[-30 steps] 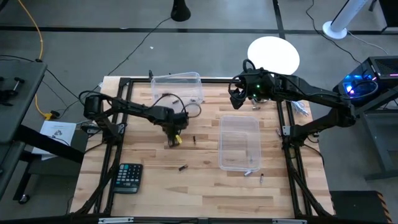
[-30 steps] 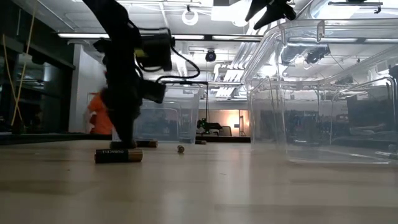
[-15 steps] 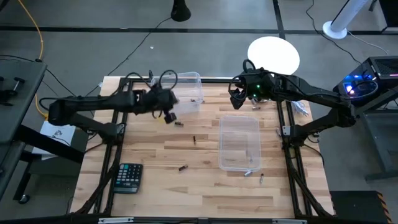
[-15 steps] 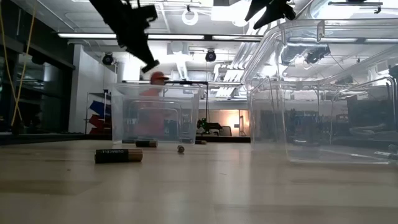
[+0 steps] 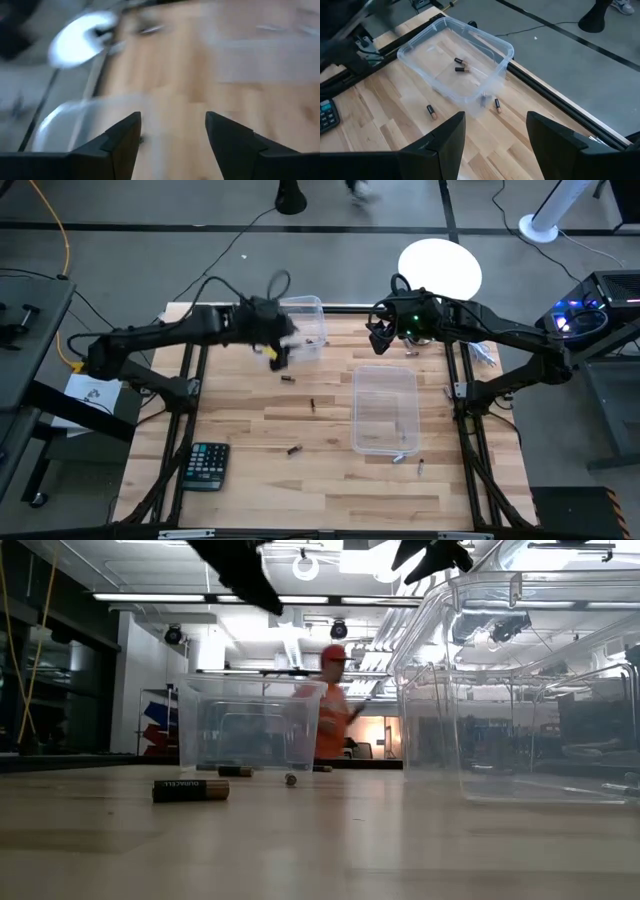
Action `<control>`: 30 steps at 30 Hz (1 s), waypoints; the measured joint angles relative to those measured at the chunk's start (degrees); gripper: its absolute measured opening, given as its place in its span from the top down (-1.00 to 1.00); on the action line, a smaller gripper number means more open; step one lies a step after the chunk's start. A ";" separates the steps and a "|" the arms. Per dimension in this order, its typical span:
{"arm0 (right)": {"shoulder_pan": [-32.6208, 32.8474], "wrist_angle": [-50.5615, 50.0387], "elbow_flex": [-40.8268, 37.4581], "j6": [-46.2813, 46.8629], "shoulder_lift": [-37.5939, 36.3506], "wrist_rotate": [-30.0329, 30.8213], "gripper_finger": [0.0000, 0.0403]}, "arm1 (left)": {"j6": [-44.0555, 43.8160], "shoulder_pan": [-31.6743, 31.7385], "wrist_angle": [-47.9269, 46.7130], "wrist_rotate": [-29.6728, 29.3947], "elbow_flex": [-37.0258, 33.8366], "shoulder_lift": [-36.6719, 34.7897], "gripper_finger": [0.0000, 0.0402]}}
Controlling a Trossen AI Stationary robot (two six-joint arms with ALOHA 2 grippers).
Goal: Sort batteries
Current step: Put the black battery into the left transparent bin
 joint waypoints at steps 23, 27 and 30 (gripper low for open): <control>0.04 -0.36 0.00 0.44 0.00 0.00 -0.02 | -4.63 -5.41 -2.95 -9.48 -9.94 26.37 0.10; 0.04 -0.36 0.00 0.45 0.00 0.00 -0.02 | -4.71 -3.95 -4.08 -6.94 -9.61 27.81 0.11; 0.04 -0.36 0.00 0.44 0.00 0.00 -0.02 | -5.52 -3.67 -4.44 -3.94 -9.45 28.08 0.21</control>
